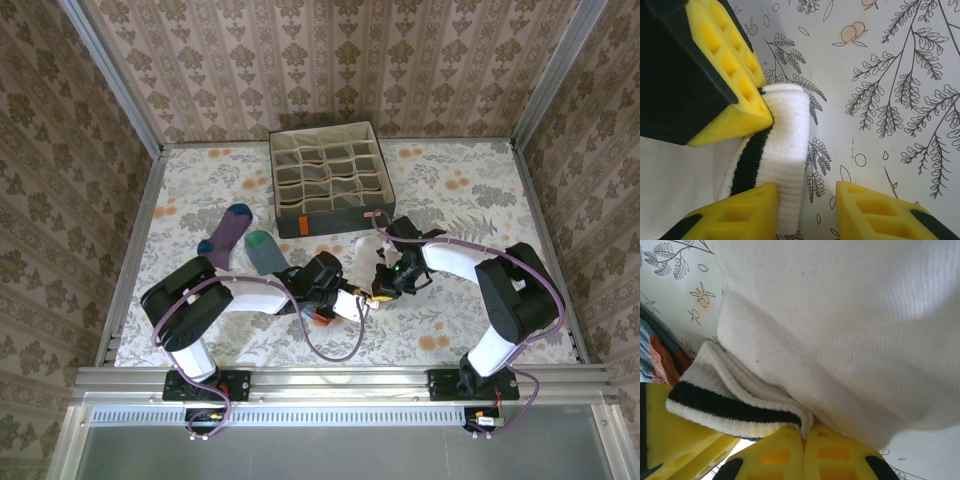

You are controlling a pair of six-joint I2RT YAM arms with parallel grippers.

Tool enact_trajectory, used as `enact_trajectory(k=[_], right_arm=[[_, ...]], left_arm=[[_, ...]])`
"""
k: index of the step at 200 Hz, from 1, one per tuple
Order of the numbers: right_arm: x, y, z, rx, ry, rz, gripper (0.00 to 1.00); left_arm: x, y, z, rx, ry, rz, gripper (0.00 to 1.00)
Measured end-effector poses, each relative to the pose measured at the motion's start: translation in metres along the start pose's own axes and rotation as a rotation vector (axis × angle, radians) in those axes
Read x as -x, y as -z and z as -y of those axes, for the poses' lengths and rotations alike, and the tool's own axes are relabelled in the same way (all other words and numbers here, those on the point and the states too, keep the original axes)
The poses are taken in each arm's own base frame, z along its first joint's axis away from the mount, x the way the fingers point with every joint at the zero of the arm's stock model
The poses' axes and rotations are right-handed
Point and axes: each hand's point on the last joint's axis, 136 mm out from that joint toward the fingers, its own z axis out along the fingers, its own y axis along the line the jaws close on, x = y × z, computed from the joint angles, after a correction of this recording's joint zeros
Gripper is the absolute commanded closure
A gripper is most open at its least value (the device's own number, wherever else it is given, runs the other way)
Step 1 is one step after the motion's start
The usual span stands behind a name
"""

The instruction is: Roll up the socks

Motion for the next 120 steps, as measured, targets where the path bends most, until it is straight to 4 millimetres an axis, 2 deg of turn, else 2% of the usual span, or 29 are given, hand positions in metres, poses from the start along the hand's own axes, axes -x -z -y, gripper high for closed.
enact_trajectory(k=[34, 73, 103, 120], right_arm=[[-0.001, -0.001, 0.001, -0.003, 0.0, -0.007, 1.0], [-0.001, -0.001, 0.001, -0.004, 0.007, -0.013, 1.0], [-0.001, -0.001, 0.0, -0.003, 0.009, -0.016, 1.0], [-0.001, -0.001, 0.0, -0.003, 0.009, -0.016, 1.0]], left_arm=[[0.009, 0.005, -0.005, 0.03, -0.037, 0.016, 0.66], [0.012, 0.004, -0.004, 0.033, -0.061, 0.017, 0.6], [0.006, -0.005, -0.002, 0.024, -0.057, -0.002, 0.59], [0.006, -0.01, -0.004, 0.017, -0.059, -0.004, 0.62]])
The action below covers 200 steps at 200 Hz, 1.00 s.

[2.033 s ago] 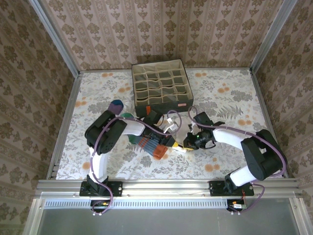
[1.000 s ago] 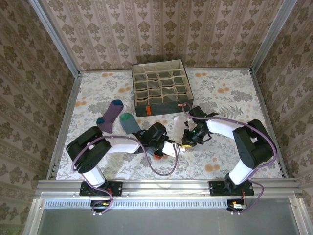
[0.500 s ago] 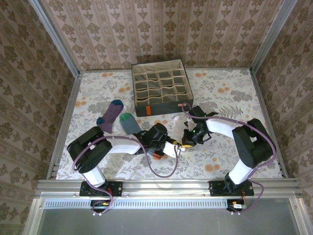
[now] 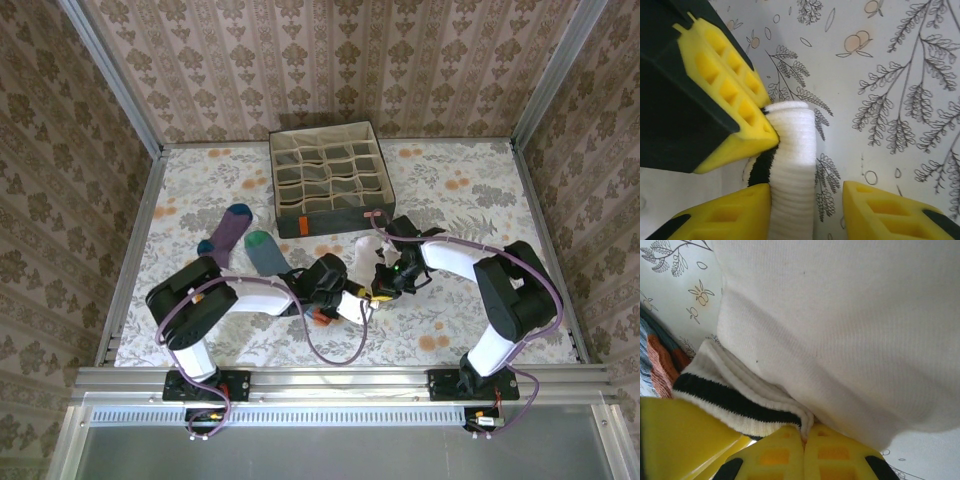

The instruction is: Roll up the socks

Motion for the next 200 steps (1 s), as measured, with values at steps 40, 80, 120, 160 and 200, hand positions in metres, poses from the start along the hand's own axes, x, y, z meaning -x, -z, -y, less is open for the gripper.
enact_trajectory(k=[40, 80, 120, 160, 200], right_arm=[[-0.001, 0.0, -0.001, 0.017, -0.006, -0.002, 1.0], [-0.003, 0.002, -0.001, 0.042, 0.006, 0.025, 0.7], [-0.009, 0.012, 0.006, 0.025, 0.006, 0.109, 0.59], [-0.008, 0.037, 0.004, 0.051, 0.056, 0.297, 0.77], [-0.004, 0.043, -0.001, 0.108, 0.105, 0.41, 0.72]], left_arm=[[0.0, -0.006, -0.011, -0.006, -0.015, -0.025, 0.91], [-0.001, -0.004, -0.011, -0.11, 0.062, -0.047, 1.0], [0.002, -0.002, -0.01, -0.227, 0.24, -0.006, 1.0], [0.007, -0.002, -0.014, -0.347, 0.485, 0.039, 1.0], [0.01, -0.006, -0.018, -0.47, 0.696, 0.08, 1.0]])
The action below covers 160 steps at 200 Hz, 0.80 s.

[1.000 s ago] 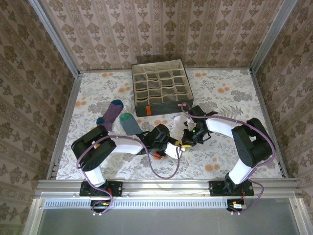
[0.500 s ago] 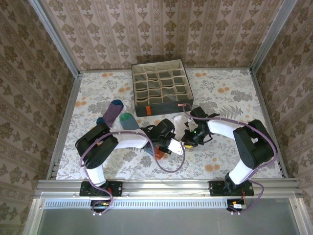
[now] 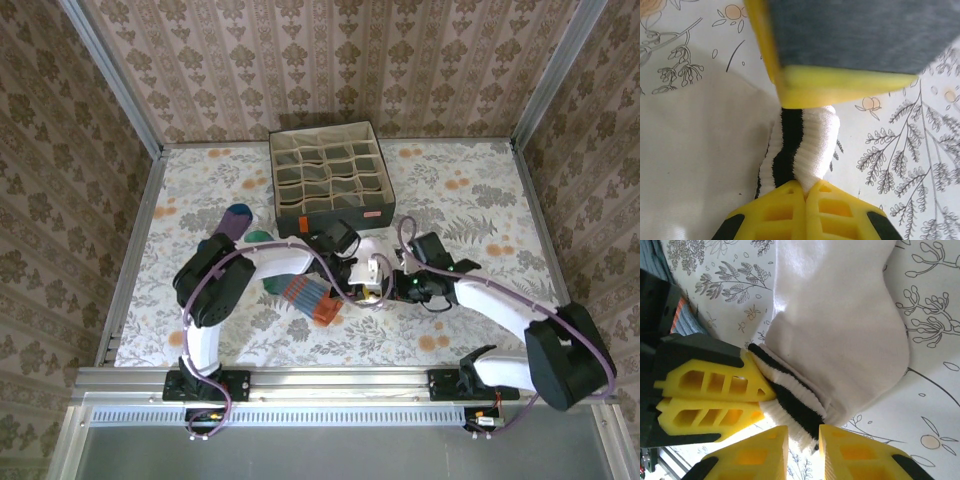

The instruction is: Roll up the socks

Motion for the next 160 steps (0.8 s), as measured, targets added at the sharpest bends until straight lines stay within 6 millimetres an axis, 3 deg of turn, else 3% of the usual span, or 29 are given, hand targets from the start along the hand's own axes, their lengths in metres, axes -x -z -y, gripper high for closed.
enact_trajectory(k=[59, 113, 132, 160], right_arm=[[0.009, -0.01, -0.004, 0.054, 0.039, 0.055, 0.55], [0.005, -0.018, -0.009, 0.096, 0.073, 0.04, 0.53], [0.001, -0.019, -0.007, 0.094, 0.073, 0.029, 0.55], [-0.005, -0.023, -0.005, 0.078, 0.08, 0.009, 0.71]], left_arm=[[0.002, 0.0, 0.004, -0.15, 0.17, 0.05, 1.0], [0.003, 0.001, 0.001, -0.244, 0.291, 0.081, 1.0], [0.003, 0.002, -0.002, -0.27, 0.343, 0.095, 1.0], [0.002, 0.003, -0.002, -0.286, 0.387, 0.1, 1.0]])
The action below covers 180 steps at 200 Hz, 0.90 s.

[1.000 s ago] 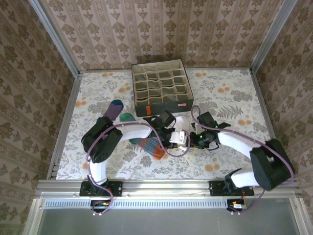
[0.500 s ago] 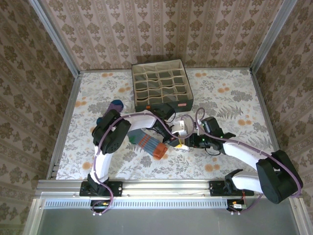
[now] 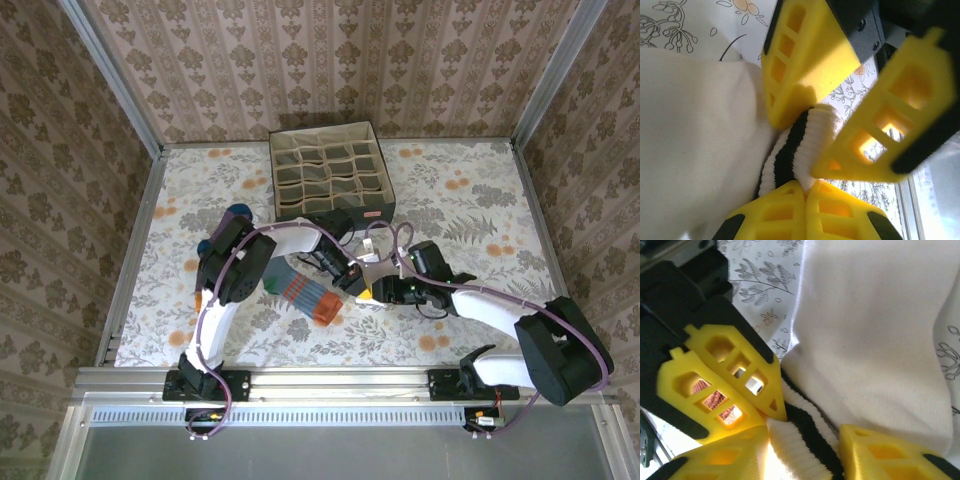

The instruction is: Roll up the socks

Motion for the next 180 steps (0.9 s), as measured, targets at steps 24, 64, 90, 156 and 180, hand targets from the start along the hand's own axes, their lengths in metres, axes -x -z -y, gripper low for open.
enact_trajectory(k=[24, 64, 90, 156, 180], right_arm=[[-0.002, -0.003, 0.0, -0.025, -0.002, -0.021, 0.91], [0.0, -0.002, 0.009, -0.131, -0.052, -0.052, 1.0], [0.0, -0.004, 0.017, -0.196, -0.096, -0.083, 1.0], [0.004, -0.009, 0.022, -0.269, -0.147, -0.153, 1.0], [0.003, -0.011, 0.023, -0.272, -0.157, -0.174, 1.0]], left_arm=[[0.0, 0.0, -0.001, 0.005, 0.008, -0.001, 0.94], [-0.001, 0.003, -0.002, 0.054, -0.044, 0.028, 0.79], [-0.007, 0.013, -0.001, 0.153, -0.129, 0.054, 0.77], [-0.028, 0.033, 0.025, 0.495, -0.587, 0.095, 0.66], [-0.028, 0.015, 0.037, 0.565, -0.81, 0.05, 0.65]])
